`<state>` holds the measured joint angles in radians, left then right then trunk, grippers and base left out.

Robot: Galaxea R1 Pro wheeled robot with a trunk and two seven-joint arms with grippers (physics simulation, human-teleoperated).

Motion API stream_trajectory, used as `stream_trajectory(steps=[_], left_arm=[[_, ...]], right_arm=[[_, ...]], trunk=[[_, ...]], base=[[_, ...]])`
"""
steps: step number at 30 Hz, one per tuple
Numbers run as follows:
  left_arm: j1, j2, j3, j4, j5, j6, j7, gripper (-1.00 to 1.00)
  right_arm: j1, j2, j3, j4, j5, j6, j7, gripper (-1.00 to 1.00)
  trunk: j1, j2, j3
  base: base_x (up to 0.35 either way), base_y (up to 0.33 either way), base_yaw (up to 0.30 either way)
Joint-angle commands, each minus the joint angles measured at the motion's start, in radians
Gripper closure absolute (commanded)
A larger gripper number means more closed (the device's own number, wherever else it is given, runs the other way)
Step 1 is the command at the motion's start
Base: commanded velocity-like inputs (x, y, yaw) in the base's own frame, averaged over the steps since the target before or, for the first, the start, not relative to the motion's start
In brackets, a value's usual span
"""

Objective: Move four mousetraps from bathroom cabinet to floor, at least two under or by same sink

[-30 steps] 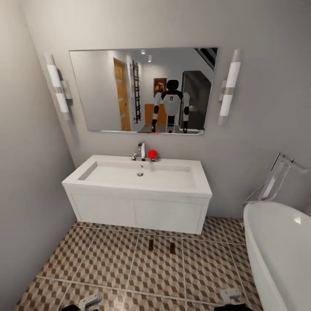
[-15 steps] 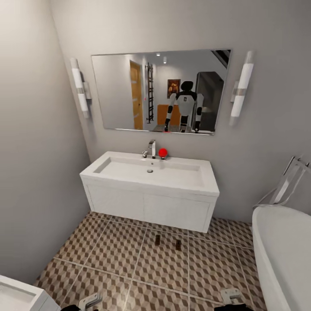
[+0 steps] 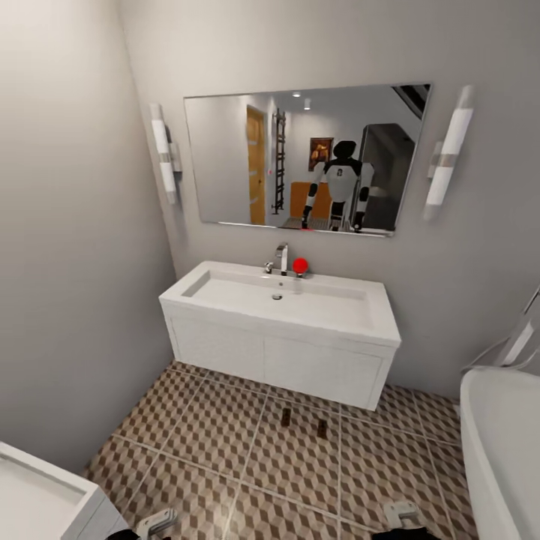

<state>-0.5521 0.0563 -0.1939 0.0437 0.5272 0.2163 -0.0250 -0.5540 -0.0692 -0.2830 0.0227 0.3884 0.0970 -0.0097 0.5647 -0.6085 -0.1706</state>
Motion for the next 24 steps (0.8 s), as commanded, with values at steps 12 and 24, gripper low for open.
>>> stream_trajectory(steps=[12,24], left_arm=[[-0.002,-0.002,-0.009,0.002,0.01,-0.001,-0.003,-1.0],[0.0,-0.004,-0.009,0.003,0.01,0.001,-0.003,-1.0]], right_arm=[[-0.001,-0.001,-0.008,0.002,0.01,0.001,-0.001,-1.0],[-0.001,-0.001,-0.008,0.002,0.01,0.001,-0.001,-1.0]], trunk=[[0.0,-0.001,-0.002],[0.0,-0.001,-0.002]], base=[[0.0,0.0,0.275],[0.0,0.0,0.245]])
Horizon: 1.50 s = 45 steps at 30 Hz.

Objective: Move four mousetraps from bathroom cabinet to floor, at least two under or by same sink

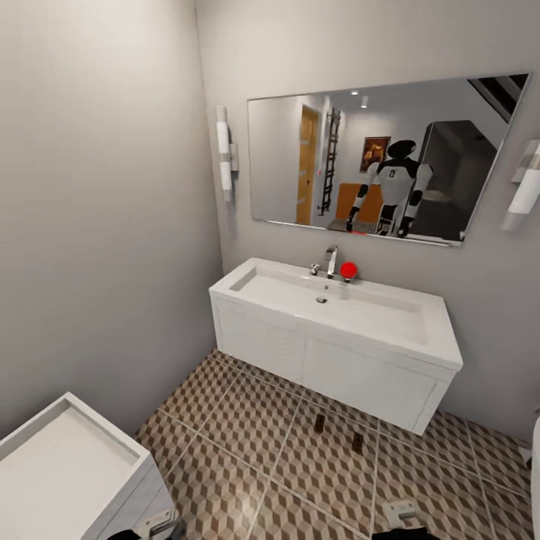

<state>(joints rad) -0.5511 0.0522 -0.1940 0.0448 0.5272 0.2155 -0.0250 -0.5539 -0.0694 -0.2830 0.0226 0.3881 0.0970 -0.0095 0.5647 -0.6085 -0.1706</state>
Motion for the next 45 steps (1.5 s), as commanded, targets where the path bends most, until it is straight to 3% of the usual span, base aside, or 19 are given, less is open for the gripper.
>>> stream_trajectory(steps=[1,21,38,45], left_arm=[[0.004,0.0,-0.009,0.002,0.01,0.002,-0.003,-1.0],[0.084,0.0,-0.007,0.001,0.011,0.002,-0.003,-1.0],[0.119,0.001,-0.007,0.001,0.012,0.002,-0.003,-1.0],[0.126,0.002,-0.007,0.001,0.028,0.002,-0.003,-1.0]], right_arm=[[-0.001,0.0,-0.008,0.002,0.011,0.001,-0.001,-1.0],[-0.001,-0.001,-0.008,0.002,0.01,0.001,-0.001,-1.0],[-0.001,-0.001,-0.008,0.002,0.01,0.001,-0.001,-1.0],[-0.001,-0.001,-0.008,0.002,0.01,0.001,-0.001,-1.0]], trunk=[[0.0,-0.002,-0.002],[0.0,-0.002,-0.002],[0.0,-0.002,-0.004],[0.0,-0.002,-0.006]], base=[[0.0,0.0,0.083],[0.0,0.0,0.031],[0.0,0.0,0.223],[0.0,0.0,0.156]])
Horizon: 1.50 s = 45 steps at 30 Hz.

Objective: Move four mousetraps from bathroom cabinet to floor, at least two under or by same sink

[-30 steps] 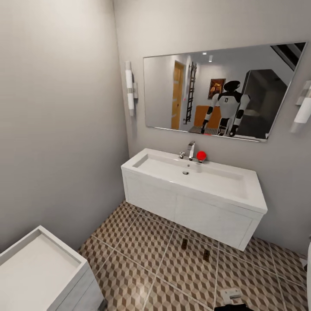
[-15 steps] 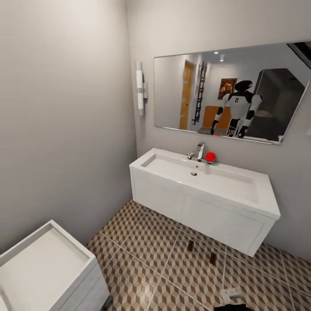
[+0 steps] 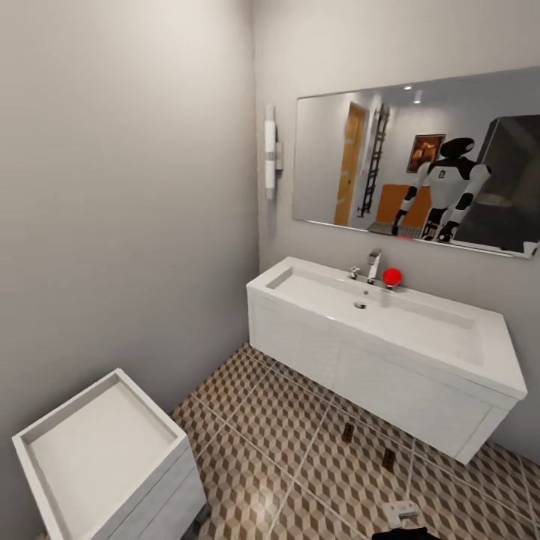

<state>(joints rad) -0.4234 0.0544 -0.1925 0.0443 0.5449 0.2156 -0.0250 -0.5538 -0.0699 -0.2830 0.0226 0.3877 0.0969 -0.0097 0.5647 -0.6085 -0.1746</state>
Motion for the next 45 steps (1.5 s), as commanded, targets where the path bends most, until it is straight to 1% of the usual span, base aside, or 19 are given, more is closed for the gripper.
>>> stream_trajectory(steps=[1,5,19,26,45], left_arm=[[0.003,0.001,-0.008,0.002,0.013,0.002,-0.003,-1.0],[0.023,0.001,-0.008,0.002,0.019,0.001,-0.002,-1.0],[0.029,0.003,-0.007,0.002,0.021,0.001,-0.001,-1.0],[0.029,0.003,-0.007,0.002,0.022,0.001,-0.001,-1.0],[0.029,0.004,-0.004,0.002,0.022,-0.001,-0.001,-1.0]], right_arm=[[-0.001,0.0,-0.008,0.002,0.01,0.001,-0.001,-1.0],[-0.001,0.0,-0.008,0.002,0.01,0.001,-0.001,-1.0],[-0.001,0.0,-0.008,0.002,0.011,0.001,-0.001,-1.0],[-0.001,0.0,-0.008,0.002,0.011,0.001,-0.001,-1.0],[-0.001,0.0,-0.008,0.002,0.012,0.001,-0.001,-1.0]], trunk=[[0.0,-0.001,-0.002],[0.0,-0.001,-0.002],[0.0,-0.001,-0.002],[0.0,-0.001,-0.002],[0.0,-0.001,-0.002]], base=[[0.0,0.0,0.028],[-0.014,0.0,0.011],[-0.187,0.0,0.001],[-0.071,0.0,0.035],[-0.007,0.0,0.256]])
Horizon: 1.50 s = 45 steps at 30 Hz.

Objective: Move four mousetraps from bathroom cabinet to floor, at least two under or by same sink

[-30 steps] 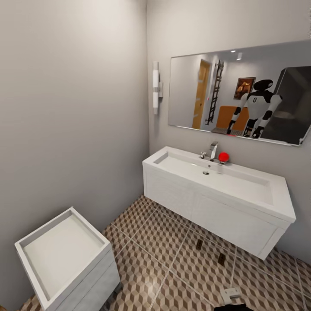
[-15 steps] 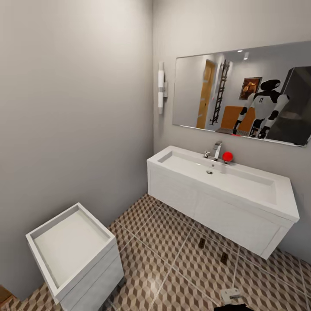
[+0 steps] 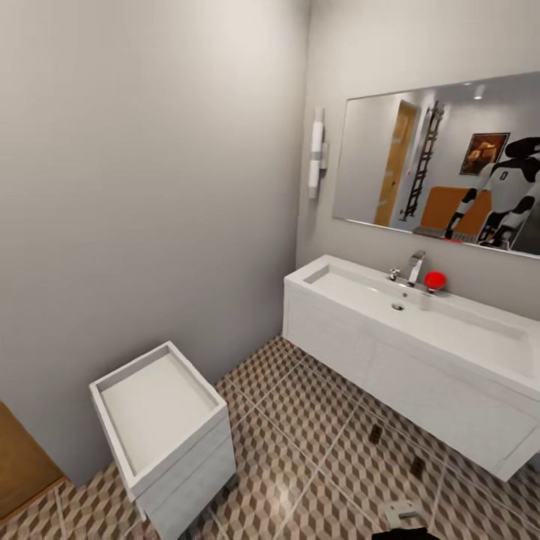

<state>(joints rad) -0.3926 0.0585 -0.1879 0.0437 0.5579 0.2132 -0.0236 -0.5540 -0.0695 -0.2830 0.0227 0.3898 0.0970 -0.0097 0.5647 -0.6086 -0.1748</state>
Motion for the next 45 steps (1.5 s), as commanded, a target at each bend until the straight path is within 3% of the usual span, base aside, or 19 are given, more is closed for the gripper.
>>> stream_trajectory(steps=[1,16,30,40,45], left_arm=[[-0.002,0.0,-0.008,0.002,0.01,0.002,-0.002,-1.0],[-0.002,0.0,-0.008,0.004,0.01,0.002,-0.002,-1.0],[-0.002,0.0,-0.008,0.004,0.01,0.002,0.017,-1.0],[-0.002,0.001,-0.007,0.002,0.012,0.0,0.024,-1.0],[-0.002,0.012,-0.002,0.001,0.015,0.0,0.025,-1.0]], right_arm=[[-0.001,0.0,-0.008,0.002,0.01,0.001,-0.001,-1.0],[-0.001,0.0,-0.008,0.002,0.01,0.001,-0.002,-1.0],[-0.001,0.0,-0.007,0.002,0.011,0.009,-0.008,-1.0],[-0.001,0.0,-0.008,0.003,0.011,0.01,-0.004,-1.0],[-0.001,0.0,-0.008,0.003,0.011,0.01,-0.002,-1.0]], trunk=[[0.0,-0.001,-0.002],[0.0,-0.001,-0.002],[0.0,-0.001,-0.002],[0.0,-0.001,-0.002],[-0.019,0.034,0.014]], base=[[0.0,0.0,0.233],[-0.218,0.0,0.084],[-0.289,0.0,0.247],[-0.08,0.0,0.21],[-0.013,0.0,0.043]])
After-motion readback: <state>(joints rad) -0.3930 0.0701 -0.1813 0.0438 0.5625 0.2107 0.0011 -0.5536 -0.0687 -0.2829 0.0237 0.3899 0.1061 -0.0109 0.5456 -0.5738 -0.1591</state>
